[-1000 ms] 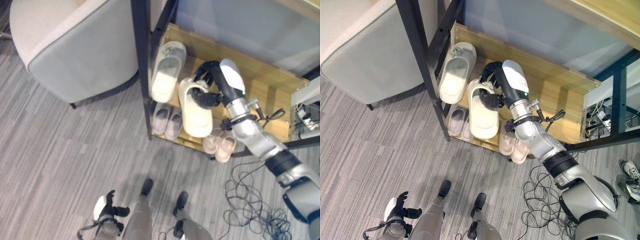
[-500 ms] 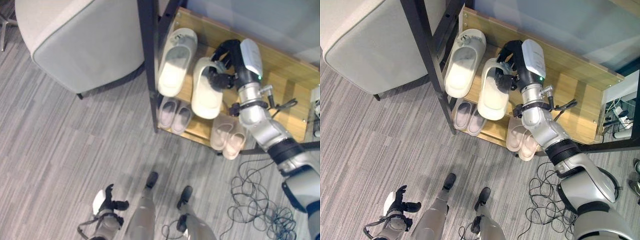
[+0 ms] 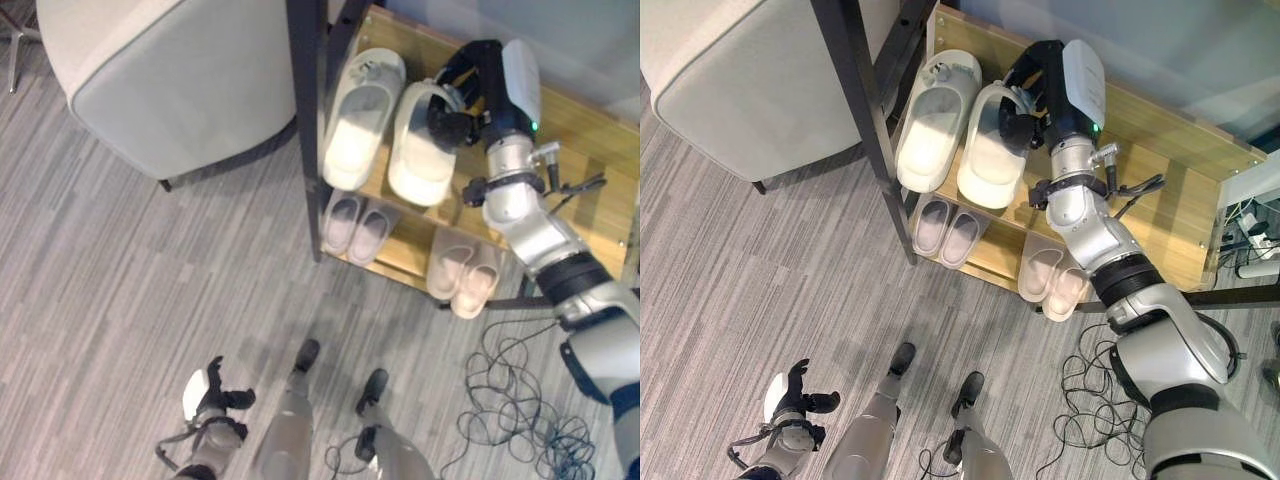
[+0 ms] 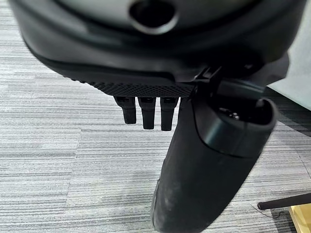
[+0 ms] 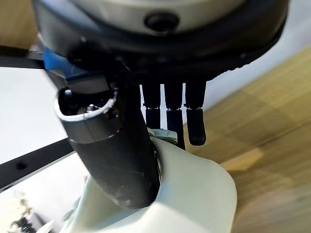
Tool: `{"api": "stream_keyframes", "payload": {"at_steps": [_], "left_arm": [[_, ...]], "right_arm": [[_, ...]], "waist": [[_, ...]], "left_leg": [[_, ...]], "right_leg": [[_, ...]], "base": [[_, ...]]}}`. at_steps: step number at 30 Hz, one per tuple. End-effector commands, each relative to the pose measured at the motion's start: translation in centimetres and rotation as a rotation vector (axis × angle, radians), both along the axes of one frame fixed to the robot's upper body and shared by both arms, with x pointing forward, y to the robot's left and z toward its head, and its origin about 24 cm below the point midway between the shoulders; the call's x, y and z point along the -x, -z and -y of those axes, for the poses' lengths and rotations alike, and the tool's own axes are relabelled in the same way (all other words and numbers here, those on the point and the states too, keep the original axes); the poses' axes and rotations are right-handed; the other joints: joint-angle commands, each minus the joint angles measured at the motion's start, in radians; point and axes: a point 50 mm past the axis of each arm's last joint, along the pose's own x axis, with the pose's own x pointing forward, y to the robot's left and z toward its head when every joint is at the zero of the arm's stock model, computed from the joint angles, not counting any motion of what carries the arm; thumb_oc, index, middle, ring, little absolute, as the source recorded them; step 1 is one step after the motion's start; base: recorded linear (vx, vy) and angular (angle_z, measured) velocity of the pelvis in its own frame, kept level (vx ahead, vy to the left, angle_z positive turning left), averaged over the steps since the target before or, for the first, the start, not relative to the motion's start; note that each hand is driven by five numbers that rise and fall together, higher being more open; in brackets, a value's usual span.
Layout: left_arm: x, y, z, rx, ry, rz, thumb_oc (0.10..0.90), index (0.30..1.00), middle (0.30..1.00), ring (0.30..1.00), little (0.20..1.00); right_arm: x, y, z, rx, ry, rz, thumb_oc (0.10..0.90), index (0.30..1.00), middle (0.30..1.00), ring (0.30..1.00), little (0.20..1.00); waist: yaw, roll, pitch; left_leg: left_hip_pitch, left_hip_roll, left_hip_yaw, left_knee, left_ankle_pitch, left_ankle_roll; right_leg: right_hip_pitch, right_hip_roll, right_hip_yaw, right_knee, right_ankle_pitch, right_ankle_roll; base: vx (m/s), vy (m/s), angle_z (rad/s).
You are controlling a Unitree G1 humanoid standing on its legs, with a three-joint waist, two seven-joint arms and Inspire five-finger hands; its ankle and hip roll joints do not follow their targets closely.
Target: Arrange the slippers neatly on the shoe rack.
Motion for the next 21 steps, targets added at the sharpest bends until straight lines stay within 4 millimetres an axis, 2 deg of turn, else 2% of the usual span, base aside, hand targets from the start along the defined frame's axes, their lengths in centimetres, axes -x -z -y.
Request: {"api": "stream_keyframes", "payload": {"at_steps": [1,9,10,13,14,17,21], "left_arm": [[-1.0,-1.8,-2.5,-0.062,-0.076,0.107,0.8,0.9,0.9,0.9,0.9],[-1.8,-2.1,-1.4,-0.056,-0.04,0.146,0.8,0.9,0.9,0.9,0.9],[-3.2,-3.6,-1.8,-0.071,-0.044,0.225,0.8,0.9,0.9,0.9,0.9],[-4.7,-5.3,-2.3,-0.101,-0.035,0.305,0.8,0.9,0.9,0.9,0.9],[-5.5,-5.9,-1.8,-0.115,0.015,0.334,0.8,0.9,0.9,0.9,0.9],[-5.6,-5.8,-1.5,-0.117,0.036,0.326,0.8,0.9,0.9,0.9,0.9],[-4.9,-4.8,-1.1,-0.103,0.044,0.272,0.8,0.9,0.9,0.9,0.9]], "right_arm": [[1.4,-7.1,-0.8,-0.096,-0.047,0.272,0.8,0.9,0.9,0.9,0.9],[0.8,-6.4,-1.6,-0.108,-0.066,0.229,0.8,0.9,0.9,0.9,0.9],[0.8,-5.7,-2.2,-0.12,-0.102,0.207,0.8,0.9,0.9,0.9,0.9],[0.8,-5.1,-2.7,-0.132,-0.128,0.182,0.8,0.9,0.9,0.9,0.9],[0.6,-4.7,-2.9,-0.145,-0.131,0.164,0.8,0.9,0.9,0.9,0.9],[0.4,-4.6,-3.1,-0.159,-0.138,0.148,0.8,0.9,0.9,0.9,0.9],[0.3,-4.0,-3.6,-0.165,-0.156,0.134,0.8,0.9,0.9,0.9,0.9]], "waist": [[0.006,0.022,-0.046],[-0.004,0.02,-0.04],[-0.011,0.018,-0.039],[-0.02,0.013,-0.037],[-0.027,0.007,-0.038],[-0.034,0.003,-0.04],[-0.044,-0.002,-0.044]], "left_leg": [[0.085,-0.02,0.018,-0.083,-0.056,0.016],[0.088,-0.021,0.025,-0.069,-0.066,0.022],[0.089,-0.018,0.031,-0.067,-0.068,0.022],[0.091,-0.013,0.037,-0.064,-0.071,0.022],[0.094,-0.01,0.042,-0.061,-0.074,0.023],[0.098,-0.008,0.045,-0.064,-0.076,0.024],[0.105,-0.003,0.053,-0.065,-0.08,0.024]], "right_leg": [[0.066,-0.021,0.015,0.075,-0.137,0.07],[0.061,-0.024,0.021,0.09,-0.139,0.068],[0.061,-0.023,0.024,0.093,-0.14,0.068],[0.058,-0.022,0.03,0.094,-0.138,0.068],[0.058,-0.019,0.036,0.094,-0.138,0.067],[0.059,-0.018,0.04,0.093,-0.139,0.066],[0.059,-0.013,0.046,0.091,-0.138,0.064]], "base": [[0.0,0.004,0.07],[0.0,0.001,0.02],[0.0,0.0,0.0],[-0.01,0.009,-0.04],[-0.01,0.009,-0.06],[0.0,0.0,0.0],[-0.01,0.009,-0.06]]}}
